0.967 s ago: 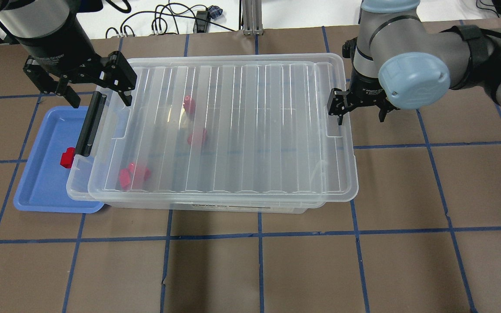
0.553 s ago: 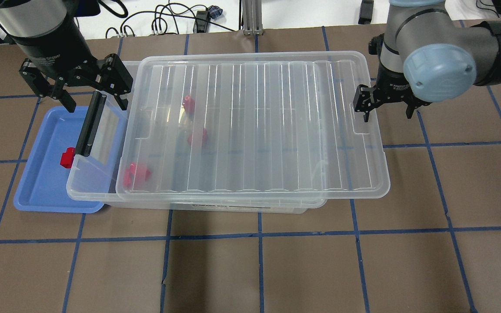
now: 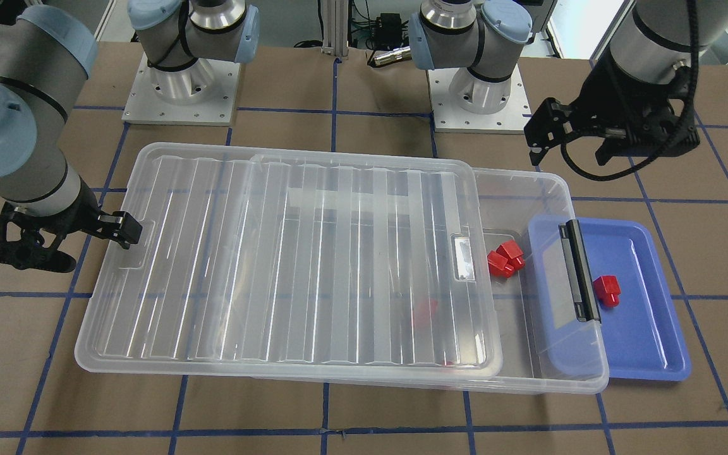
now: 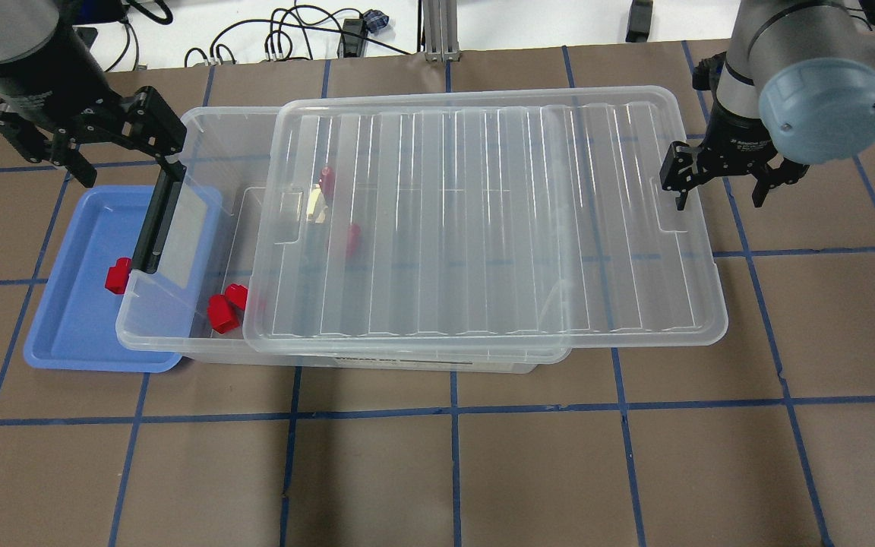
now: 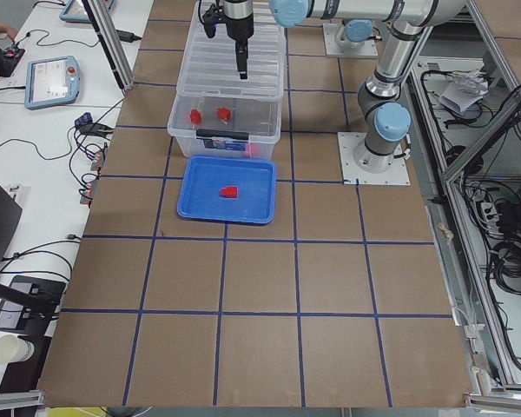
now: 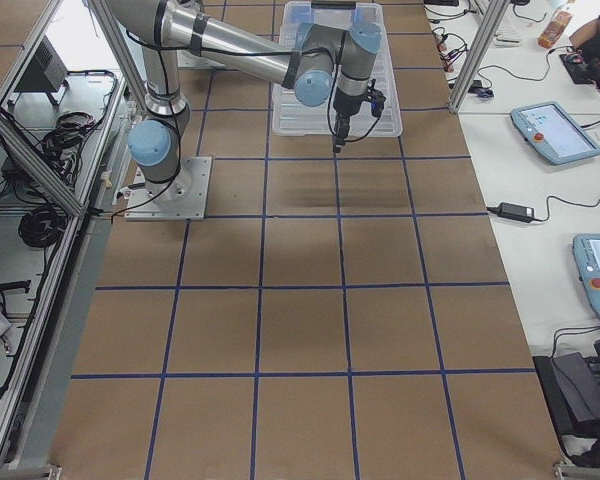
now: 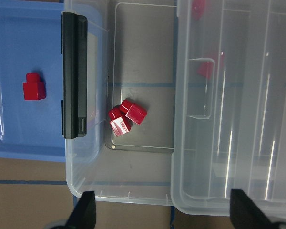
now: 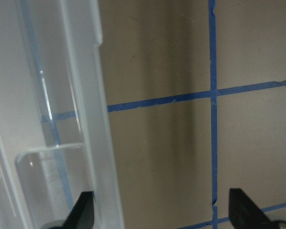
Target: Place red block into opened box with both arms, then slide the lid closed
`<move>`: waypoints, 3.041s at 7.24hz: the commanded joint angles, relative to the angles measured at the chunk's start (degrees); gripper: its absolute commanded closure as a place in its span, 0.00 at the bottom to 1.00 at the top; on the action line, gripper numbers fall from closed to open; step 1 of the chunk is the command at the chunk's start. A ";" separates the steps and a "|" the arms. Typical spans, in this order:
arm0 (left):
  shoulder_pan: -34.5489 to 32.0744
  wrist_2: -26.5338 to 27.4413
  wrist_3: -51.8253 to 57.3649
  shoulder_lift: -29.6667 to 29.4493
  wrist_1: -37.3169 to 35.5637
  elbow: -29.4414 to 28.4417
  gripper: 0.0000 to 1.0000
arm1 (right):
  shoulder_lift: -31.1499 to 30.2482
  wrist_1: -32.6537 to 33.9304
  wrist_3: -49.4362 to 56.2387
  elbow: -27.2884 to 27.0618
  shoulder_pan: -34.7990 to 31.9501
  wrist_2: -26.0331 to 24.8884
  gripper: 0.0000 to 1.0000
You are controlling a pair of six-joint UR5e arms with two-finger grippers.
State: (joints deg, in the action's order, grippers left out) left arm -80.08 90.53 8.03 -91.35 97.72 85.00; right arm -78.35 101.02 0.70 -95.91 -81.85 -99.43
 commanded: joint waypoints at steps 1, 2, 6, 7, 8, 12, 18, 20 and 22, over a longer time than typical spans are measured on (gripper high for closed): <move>6.57 -0.53 8.61 -0.50 -0.51 2.09 0.00 | -0.49 -1.78 -0.08 0.20 2.04 0.03 0.00; 11.30 -0.62 13.01 -1.20 -1.04 3.75 0.00 | -0.75 -2.67 -0.08 0.55 3.00 -0.06 0.00; 22.86 -0.88 28.24 -7.95 -19.83 12.12 0.00 | -1.01 -2.76 -0.26 0.64 6.97 -0.41 0.00; 23.30 -0.71 28.00 -9.88 -20.46 12.29 0.00 | -1.02 -2.76 -0.43 0.73 6.97 -0.15 0.00; 23.65 -0.79 28.09 -11.56 -21.25 12.91 0.00 | -1.10 -2.68 -0.52 0.81 6.80 0.11 0.00; 24.10 -0.97 28.88 -18.16 -43.11 21.59 0.00 | -3.46 -7.84 -6.37 9.23 -1.34 7.13 0.00; 22.78 -2.99 28.00 -20.97 -45.84 23.55 0.05 | -12.70 -12.51 -20.12 5.13 -10.87 9.50 0.00; 22.78 -2.99 28.00 -22.29 -47.26 23.63 0.10 | -12.70 -12.43 -19.68 5.03 -10.87 9.70 0.00; 22.69 -2.56 28.35 -22.39 -47.36 23.55 0.39 | -12.79 -12.43 -19.68 5.03 -10.87 9.70 0.00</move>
State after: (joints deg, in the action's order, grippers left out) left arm -57.33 87.63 36.11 -113.78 50.53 108.61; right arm -91.09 88.59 -19.01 -90.85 -92.72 -89.77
